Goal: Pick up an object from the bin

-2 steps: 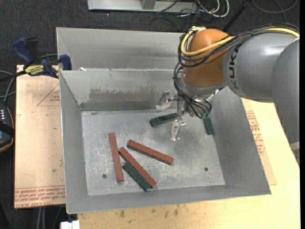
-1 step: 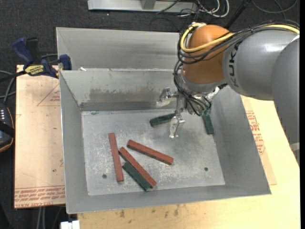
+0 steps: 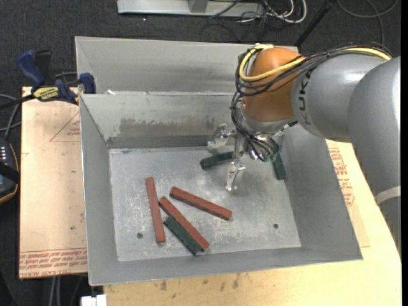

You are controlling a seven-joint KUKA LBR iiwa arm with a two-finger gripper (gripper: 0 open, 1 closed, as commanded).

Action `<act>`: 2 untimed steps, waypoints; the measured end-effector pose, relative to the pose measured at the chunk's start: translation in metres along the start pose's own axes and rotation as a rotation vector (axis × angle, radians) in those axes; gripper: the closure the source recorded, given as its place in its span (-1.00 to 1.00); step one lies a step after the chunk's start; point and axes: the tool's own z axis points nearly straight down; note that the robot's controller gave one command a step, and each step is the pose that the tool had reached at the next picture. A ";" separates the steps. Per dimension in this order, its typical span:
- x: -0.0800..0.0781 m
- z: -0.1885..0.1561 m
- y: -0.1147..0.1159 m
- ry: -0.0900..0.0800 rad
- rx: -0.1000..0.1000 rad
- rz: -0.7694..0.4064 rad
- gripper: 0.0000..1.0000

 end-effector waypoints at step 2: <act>0.006 -0.039 0.027 0.004 0.003 -0.002 1.00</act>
Offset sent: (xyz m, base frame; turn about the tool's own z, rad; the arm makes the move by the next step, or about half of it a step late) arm 0.0000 0.0000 0.0000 0.0000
